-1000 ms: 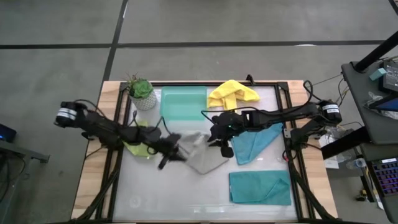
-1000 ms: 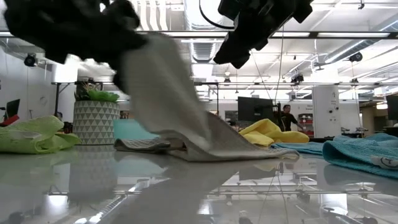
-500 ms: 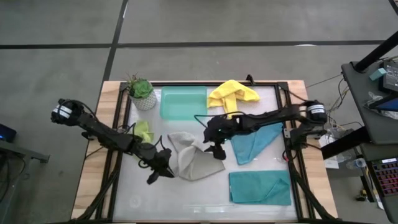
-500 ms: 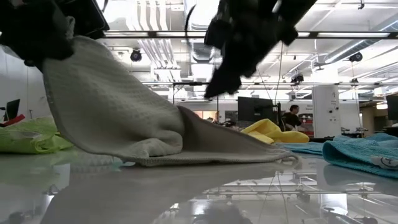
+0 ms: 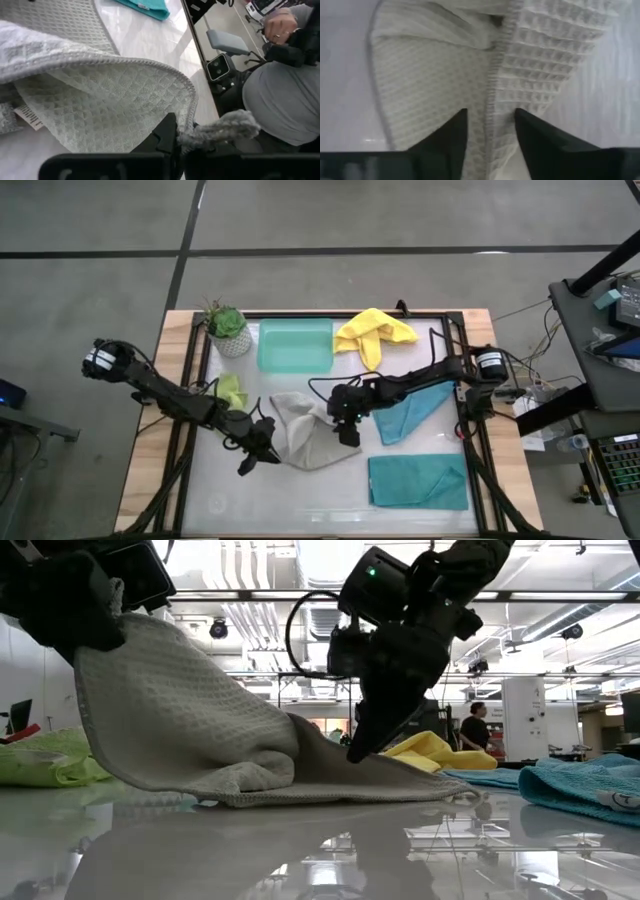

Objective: Fold microfiber towels
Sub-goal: Fold the gray microfiber towel

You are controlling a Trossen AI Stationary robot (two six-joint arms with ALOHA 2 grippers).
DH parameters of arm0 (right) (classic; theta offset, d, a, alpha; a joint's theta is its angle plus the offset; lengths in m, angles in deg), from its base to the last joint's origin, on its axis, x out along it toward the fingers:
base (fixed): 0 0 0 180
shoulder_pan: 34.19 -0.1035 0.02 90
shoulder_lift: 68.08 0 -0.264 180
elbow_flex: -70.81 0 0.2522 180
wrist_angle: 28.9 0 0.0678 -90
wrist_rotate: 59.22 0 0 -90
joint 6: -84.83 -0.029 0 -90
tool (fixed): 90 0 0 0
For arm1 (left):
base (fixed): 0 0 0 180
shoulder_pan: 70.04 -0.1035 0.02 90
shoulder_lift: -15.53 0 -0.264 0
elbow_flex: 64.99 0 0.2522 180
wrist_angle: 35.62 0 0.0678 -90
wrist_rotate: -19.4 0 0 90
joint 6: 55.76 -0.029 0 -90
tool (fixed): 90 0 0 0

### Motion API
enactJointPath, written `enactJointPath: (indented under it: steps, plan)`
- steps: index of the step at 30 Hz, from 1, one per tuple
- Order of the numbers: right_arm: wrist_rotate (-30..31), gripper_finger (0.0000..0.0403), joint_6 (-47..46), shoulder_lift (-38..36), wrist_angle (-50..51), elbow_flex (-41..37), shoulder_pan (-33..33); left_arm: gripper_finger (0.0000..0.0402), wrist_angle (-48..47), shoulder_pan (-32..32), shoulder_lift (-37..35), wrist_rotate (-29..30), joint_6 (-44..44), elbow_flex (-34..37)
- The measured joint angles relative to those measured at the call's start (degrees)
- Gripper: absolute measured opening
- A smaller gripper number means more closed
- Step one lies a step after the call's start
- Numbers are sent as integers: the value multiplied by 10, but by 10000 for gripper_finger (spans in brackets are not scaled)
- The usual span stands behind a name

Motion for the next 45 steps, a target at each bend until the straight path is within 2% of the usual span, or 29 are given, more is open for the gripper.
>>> enactJointPath:
  steps: [4,5,8,11,15,18,23,27,31,35,40,45]
  plan:
    - [60,33,-13,4,2,0,0,0,0,0,-1,3,0,0]
    - [75,22,-3,4,9,0,0,0,0,0,-2,4,0,0]
    - [112,11,24,-17,56,3,0,0,-1,-2,-15,4,9,-4]
    - [160,9,60,-71,125,24,0,0,-2,-3,-51,4,15,-7]
    - [218,8,91,-156,207,50,0,0,-37,-9,-127,30,14,-16]
    - [232,8,96,-225,241,64,2,0,-76,-14,-198,71,-2,-26]
    - [232,8,42,-332,288,66,1,0,-118,-14,-304,116,-18,-38]
    - [229,8,-39,-392,352,45,-12,0,-132,-9,-336,118,-15,-29]
    - [206,8,-116,-413,400,2,-37,0,-135,-4,-301,117,14,-23]
    - [109,8,-160,-407,373,-60,-58,0,-125,6,-225,99,70,-21]
    - [-16,8,-183,-379,309,-126,-74,0,-6,31,-102,25,133,-21]
    - [-74,28,-196,-348,262,-159,-73,0,138,47,13,-30,141,-22]
